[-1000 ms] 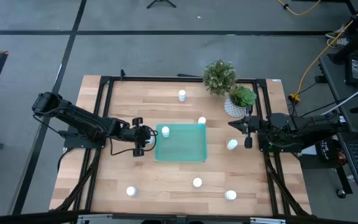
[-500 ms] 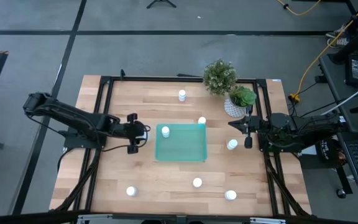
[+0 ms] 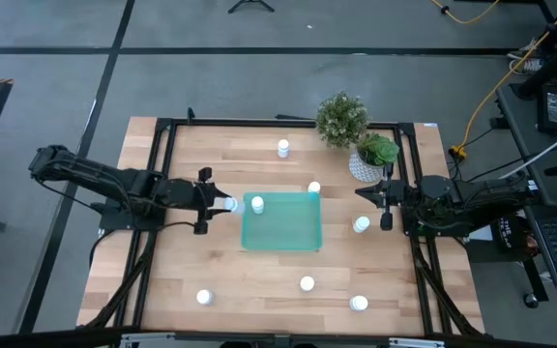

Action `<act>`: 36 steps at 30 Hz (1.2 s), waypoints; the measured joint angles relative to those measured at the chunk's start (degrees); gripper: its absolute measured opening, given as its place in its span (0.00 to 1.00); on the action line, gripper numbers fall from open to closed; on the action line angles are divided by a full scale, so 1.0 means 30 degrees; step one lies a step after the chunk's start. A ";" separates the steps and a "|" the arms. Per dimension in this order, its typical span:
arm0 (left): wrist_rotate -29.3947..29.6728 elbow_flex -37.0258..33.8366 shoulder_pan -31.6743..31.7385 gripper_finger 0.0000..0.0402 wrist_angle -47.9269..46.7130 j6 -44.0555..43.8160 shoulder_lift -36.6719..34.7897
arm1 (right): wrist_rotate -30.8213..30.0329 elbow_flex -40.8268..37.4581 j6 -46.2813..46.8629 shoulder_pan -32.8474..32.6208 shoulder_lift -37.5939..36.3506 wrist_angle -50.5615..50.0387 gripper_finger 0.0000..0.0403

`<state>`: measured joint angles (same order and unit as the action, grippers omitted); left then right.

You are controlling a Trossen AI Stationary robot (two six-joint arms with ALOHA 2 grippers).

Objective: Pick and place pill bottles into a basket
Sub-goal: Put the white pill bottle into the blue bin

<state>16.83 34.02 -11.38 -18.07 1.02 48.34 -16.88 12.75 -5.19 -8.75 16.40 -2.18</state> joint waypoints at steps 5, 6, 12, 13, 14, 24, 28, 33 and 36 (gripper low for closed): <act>-0.1151 0.0000 0.0000 0.38 0.1895 0.0762 0.1389 | 0.0000 -0.0007 -0.0008 0.0000 -0.0007 0.0634 0.04; -0.1296 0.0000 0.0000 0.38 0.2254 0.0963 0.1748 | -0.0001 -0.0007 -0.0007 0.0000 -0.0007 0.0659 0.04; -0.1617 0.0000 0.0077 0.38 0.3764 0.1917 0.3785 | 0.0000 -0.0007 -0.0007 0.0000 -0.0007 0.0682 0.04; -0.1941 0.0043 0.0136 0.38 0.3749 0.1855 0.4098 | 0.0000 -0.0007 -0.0007 0.0000 -0.0007 0.0686 0.04; -0.2315 0.0131 0.0202 0.38 0.3782 0.1660 0.4425 | 0.0000 -0.0007 -0.0007 0.0000 -0.0005 0.0683 0.04; -0.2703 0.1793 0.0508 0.38 0.3667 0.1558 0.7822 | 0.0000 -0.0007 0.0108 0.0000 0.0000 0.0979 0.04; -0.2800 0.2235 0.1006 0.38 0.3320 0.1565 0.9167 | 0.0000 -0.0007 0.0131 0.0000 0.0000 0.1088 0.04; -0.3217 0.2310 0.1821 0.38 0.3545 0.1390 1.0562 | 0.0000 -0.0007 0.0137 0.0000 0.0000 0.1087 0.04; -0.3973 0.2310 0.2224 0.38 0.3527 0.0905 1.1268 | 0.0000 -0.0007 0.0135 0.0000 0.0000 0.1081 0.04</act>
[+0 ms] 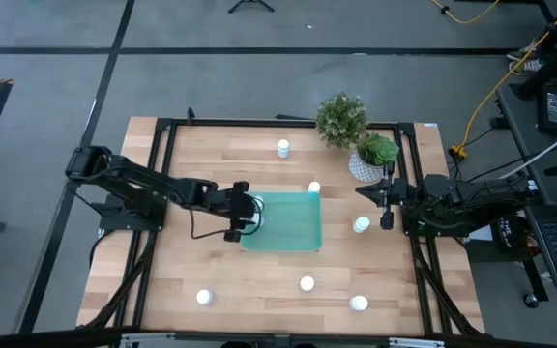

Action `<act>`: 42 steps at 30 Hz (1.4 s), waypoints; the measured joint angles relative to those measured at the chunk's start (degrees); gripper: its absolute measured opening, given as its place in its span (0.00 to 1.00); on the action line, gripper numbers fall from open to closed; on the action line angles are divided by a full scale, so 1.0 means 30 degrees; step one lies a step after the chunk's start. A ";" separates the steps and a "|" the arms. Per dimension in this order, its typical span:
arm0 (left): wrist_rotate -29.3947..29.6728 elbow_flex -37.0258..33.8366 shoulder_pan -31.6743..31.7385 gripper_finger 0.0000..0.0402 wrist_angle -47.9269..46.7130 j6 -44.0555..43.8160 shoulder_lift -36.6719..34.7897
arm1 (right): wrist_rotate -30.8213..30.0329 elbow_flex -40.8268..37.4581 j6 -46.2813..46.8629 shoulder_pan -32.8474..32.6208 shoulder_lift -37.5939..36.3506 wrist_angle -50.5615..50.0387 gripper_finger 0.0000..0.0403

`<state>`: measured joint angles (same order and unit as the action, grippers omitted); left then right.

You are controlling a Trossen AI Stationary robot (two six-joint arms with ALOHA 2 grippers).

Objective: Pick and place pill bottles into a basket
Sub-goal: Put the white pill bottle into the blue bin

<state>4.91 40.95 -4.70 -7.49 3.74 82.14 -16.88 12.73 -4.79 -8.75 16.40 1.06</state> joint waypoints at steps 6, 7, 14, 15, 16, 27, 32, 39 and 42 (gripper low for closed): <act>-0.0211 0.0000 0.0146 0.38 0.0013 -0.0193 0.0541 | 0.0000 0.0000 0.0004 0.0000 0.0000 -0.0010 0.04; -0.0214 0.0000 0.0144 0.38 0.0020 -0.0191 0.0543 | 0.0000 0.0000 0.0004 0.0000 0.0000 -0.0009 0.04; -0.1268 0.0000 0.0142 0.38 0.0010 -0.0284 0.0543 | 0.0000 0.0000 0.0004 0.0000 0.0000 -0.0022 0.04; -0.1608 0.0000 0.0107 0.38 0.0010 -0.0229 0.0543 | 0.0000 0.0000 0.0004 -0.0005 0.0000 -0.0023 0.04; -0.1782 0.0000 0.0082 0.38 0.0010 -0.0222 0.0543 | 0.0000 0.0000 0.0004 0.0000 0.0000 -0.0025 0.04; -0.1933 0.0000 -0.0033 0.39 0.0010 -0.0987 0.0543 | 0.0000 0.0000 0.0004 -0.0002 0.0000 -0.0029 0.04; -0.2011 0.0000 -0.0046 0.39 0.0010 -0.0987 0.0543 | 0.0000 0.0000 0.0005 -0.0005 0.0000 -0.0029 0.04; -0.2011 0.0000 -0.0046 0.41 0.0010 -0.0994 0.0543 | 0.0000 0.0000 0.0011 0.0000 0.0000 -0.0030 0.04; -0.2004 0.0000 -0.0041 0.44 0.0010 -0.0994 0.0543 | 0.0000 0.0000 0.0010 -0.0001 0.0000 -0.0036 0.04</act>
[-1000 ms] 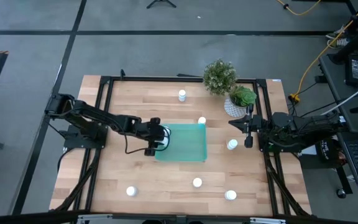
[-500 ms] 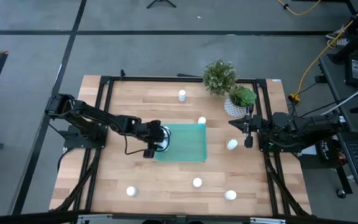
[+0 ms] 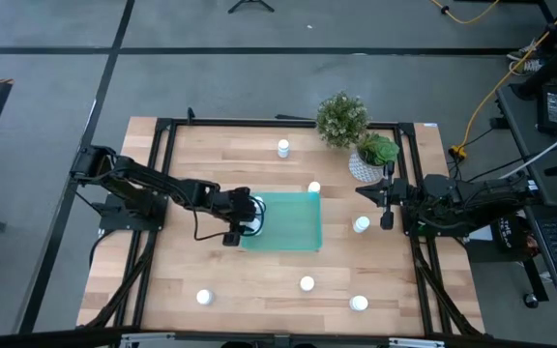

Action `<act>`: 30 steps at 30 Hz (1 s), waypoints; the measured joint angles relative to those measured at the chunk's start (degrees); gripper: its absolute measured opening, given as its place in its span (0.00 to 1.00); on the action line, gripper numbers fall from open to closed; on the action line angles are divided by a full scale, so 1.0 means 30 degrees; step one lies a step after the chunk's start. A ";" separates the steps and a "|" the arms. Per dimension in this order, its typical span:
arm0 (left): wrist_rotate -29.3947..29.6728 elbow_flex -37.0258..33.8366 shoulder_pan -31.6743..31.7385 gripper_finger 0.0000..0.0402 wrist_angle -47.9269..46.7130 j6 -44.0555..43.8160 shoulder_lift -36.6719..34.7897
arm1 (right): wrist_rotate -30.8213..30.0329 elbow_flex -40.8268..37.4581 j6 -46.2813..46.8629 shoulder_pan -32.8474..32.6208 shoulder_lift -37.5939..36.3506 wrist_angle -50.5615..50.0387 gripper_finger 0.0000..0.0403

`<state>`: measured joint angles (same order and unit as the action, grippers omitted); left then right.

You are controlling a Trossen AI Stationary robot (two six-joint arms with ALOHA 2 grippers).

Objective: Pick and place pill bottles into a basket
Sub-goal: Put the white pill bottle into the blue bin

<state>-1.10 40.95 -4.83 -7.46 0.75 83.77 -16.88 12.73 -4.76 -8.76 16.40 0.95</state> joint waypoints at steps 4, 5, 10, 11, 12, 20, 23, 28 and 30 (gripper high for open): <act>-0.0007 0.0000 -0.0004 0.45 0.0000 0.0000 0.0000 | 0.0000 0.0000 -0.0003 -0.0004 0.0000 0.0002 0.04; 0.0000 0.0000 -0.0019 0.45 0.0000 0.0000 0.0000 | 0.0000 0.0000 -0.0001 -0.0006 0.0000 0.0003 0.04; 0.0000 0.0000 -0.0124 0.45 0.0003 0.0000 0.0000 | 0.0000 0.0000 -0.0005 -0.0004 0.0000 0.0000 0.04; 0.0000 0.0000 -0.0170 0.45 0.0007 0.0000 0.0000 | 0.0000 0.0000 -0.0004 0.0001 0.0000 0.0000 0.04; 0.0000 0.0000 -0.0235 0.45 0.0004 0.0000 0.0000 | 0.0000 0.0000 0.0001 -0.0006 0.0000 0.0000 0.04; 0.0032 -0.0007 -0.0507 0.45 -0.0154 0.0694 -0.0266 | 0.0000 0.0000 -0.0001 0.0001 -0.0005 0.0002 0.04; 0.0347 -0.0022 -0.0507 0.45 -0.0266 0.0723 -0.0913 | 0.0000 0.0000 -0.0021 -0.0001 -0.0007 0.0006 0.04; 0.1190 -0.0022 -0.0499 0.45 -0.1459 0.0743 -0.2910 | 0.0007 0.0000 -0.0050 -0.0006 -0.0007 0.0004 0.04; 0.1342 -0.0022 -0.0499 0.45 -0.1836 0.0879 -0.3878 | 0.0007 0.0000 -0.0058 -0.0003 -0.0007 0.0000 0.04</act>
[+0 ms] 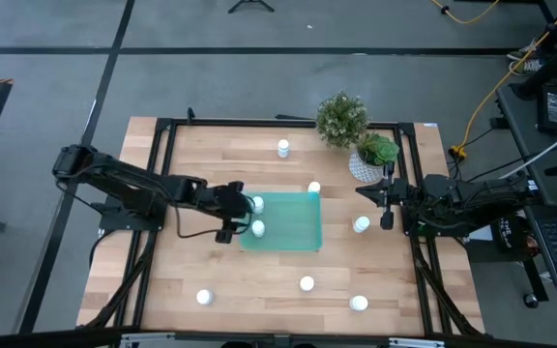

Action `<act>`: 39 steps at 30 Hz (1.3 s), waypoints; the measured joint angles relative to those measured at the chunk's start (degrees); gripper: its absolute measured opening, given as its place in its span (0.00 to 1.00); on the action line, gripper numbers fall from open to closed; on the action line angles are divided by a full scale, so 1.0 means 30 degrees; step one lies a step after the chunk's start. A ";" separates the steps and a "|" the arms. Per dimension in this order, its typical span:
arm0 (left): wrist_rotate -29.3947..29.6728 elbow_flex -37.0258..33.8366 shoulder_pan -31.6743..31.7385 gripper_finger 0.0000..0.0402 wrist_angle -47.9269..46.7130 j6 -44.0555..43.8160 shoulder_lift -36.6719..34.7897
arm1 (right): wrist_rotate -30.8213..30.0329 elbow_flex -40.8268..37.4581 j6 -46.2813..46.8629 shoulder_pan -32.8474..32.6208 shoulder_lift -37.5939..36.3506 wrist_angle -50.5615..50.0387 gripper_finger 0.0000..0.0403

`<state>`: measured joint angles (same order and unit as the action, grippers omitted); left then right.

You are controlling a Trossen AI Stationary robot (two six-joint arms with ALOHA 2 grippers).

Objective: Pick and place pill bottles into a basket
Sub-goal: Put the white pill bottle into the blue bin

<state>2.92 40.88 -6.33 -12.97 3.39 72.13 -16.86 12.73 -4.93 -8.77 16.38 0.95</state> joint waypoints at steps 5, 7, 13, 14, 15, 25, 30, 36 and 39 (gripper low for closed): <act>0.0525 -0.0122 0.0000 0.43 -0.1309 0.1857 -0.2652 | 0.0000 0.0000 -0.0020 -0.0002 0.0000 -0.0020 0.04; 0.0949 -0.0546 0.0001 0.39 -0.1158 0.2484 -0.3739 | 0.0000 0.0000 -0.0076 0.0004 0.0000 -0.0049 0.04; 0.2338 -0.2668 0.0160 0.21 -0.0736 0.2020 -0.6721 | -0.0002 0.0000 -0.0441 0.0002 0.0007 -0.0984 0.04; 0.2531 -0.3041 0.0160 0.18 -0.0275 0.2021 -0.7104 | 0.0000 0.0000 -0.0436 -0.0001 0.0007 -0.1157 0.04; 0.2627 -0.3431 0.0157 0.15 0.0278 0.2186 -0.7501 | 0.0000 0.0000 -0.0397 0.0003 0.0007 -0.1209 0.04; 0.4113 -0.6823 0.0153 0.00 0.6200 0.4419 -0.9352 | 0.0243 0.1292 0.3306 -0.0025 0.0014 -0.5340 0.03; 0.5343 -0.6958 0.0153 0.01 0.6572 0.3587 -0.9345 | 0.1626 0.2114 0.4113 -0.0047 0.0026 -0.6854 0.01; 0.6526 -0.6958 0.0153 0.01 0.6572 0.3869 -0.9345 | 0.1653 0.2816 0.4746 -0.0125 0.1196 -0.7863 0.01; 0.7451 -0.6958 0.0153 0.01 0.6568 0.4108 -0.9345 | 0.1652 0.3209 0.5088 -0.0621 0.2481 -0.7883 0.00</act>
<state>25.28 20.01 -5.87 6.73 15.71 44.10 -11.91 22.36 10.33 -10.63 23.82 -22.70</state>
